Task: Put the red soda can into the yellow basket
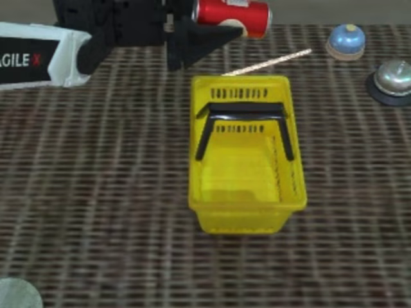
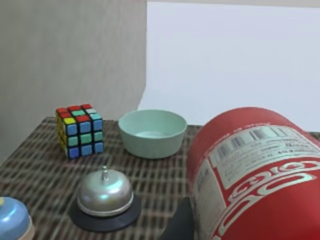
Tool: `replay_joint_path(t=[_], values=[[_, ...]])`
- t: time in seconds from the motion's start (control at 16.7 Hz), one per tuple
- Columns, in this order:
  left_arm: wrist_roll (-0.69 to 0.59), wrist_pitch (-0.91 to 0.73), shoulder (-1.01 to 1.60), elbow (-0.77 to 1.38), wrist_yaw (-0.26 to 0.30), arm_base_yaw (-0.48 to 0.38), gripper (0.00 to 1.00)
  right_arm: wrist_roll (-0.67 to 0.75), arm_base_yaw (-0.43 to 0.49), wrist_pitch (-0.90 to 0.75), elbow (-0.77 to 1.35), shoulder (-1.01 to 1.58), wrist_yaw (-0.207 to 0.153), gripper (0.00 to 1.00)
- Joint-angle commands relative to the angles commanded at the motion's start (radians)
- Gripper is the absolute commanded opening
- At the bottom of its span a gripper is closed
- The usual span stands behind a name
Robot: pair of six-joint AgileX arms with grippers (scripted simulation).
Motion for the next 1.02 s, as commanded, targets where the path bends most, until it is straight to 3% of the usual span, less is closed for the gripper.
replay_joint_path(t=[0.18,0.54,1.02], values=[[-0.02,0.053,-0.016,-0.018,0.046,-0.004,0.0,0.0,0.0,0.0,0.0,0.0,0.0,1.0],[-0.018,0.068,0.002,-0.019,0.047,0.002,0.0,0.0,0.0,0.0,0.0,0.0,0.0,1.0],[-0.024,0.356,0.196,-0.102,0.048,0.021,0.0,0.0,0.0,0.0,0.0,0.0,0.0,1.0]])
